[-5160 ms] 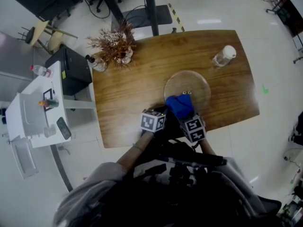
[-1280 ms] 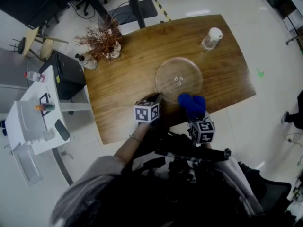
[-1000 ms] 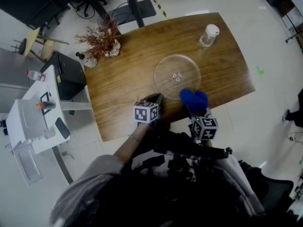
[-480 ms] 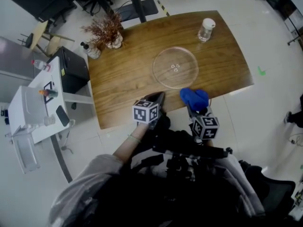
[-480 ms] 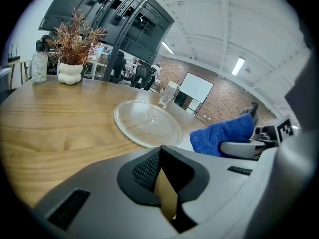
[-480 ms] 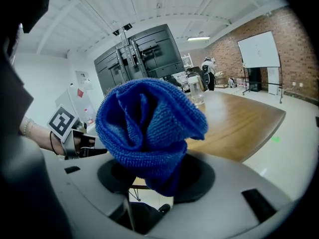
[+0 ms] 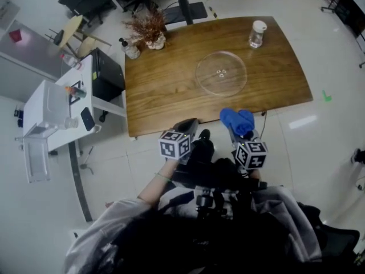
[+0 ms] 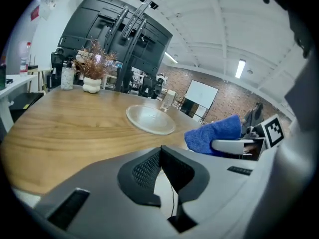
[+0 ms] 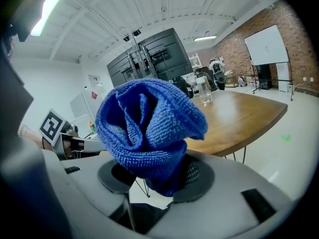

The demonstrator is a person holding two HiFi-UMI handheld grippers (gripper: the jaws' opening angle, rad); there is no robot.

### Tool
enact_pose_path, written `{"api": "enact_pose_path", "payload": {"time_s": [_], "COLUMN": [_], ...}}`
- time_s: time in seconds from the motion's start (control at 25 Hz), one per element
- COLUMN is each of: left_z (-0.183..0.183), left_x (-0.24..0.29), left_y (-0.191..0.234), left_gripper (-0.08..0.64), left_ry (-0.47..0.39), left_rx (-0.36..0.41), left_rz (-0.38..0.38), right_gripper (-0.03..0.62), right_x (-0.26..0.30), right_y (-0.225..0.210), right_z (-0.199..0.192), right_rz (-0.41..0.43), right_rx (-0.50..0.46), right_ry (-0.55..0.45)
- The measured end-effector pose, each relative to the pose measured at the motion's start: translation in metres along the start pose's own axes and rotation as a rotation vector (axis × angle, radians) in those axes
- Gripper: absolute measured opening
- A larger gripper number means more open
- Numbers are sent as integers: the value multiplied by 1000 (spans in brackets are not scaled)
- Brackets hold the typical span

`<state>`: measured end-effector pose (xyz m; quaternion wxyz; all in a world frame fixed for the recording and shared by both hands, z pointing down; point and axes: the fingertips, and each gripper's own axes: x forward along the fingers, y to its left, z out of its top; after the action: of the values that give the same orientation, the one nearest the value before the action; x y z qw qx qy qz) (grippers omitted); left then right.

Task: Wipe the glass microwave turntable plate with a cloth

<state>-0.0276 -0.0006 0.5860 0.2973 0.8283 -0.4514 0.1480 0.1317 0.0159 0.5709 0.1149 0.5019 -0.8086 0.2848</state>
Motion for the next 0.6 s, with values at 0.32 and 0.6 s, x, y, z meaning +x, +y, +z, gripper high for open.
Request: {"api": "enact_pose_path", "payload": {"time_s": [0.32,0.6], "left_z": [-16,1], "left_x": [-40,-37], "left_y": [1,-1], "left_gripper": [0,0], "left_ry": [-16,-58], "left_rx": [57,80], "left_rz": [42,4], "right_gripper": [186,183], "right_x": [-6,-13], "right_y": [33,44], "right_z": [-13,-11], "right_rz": [76,52], "right_rx": [-39,-44], "right_ry": [-11,-27]}}
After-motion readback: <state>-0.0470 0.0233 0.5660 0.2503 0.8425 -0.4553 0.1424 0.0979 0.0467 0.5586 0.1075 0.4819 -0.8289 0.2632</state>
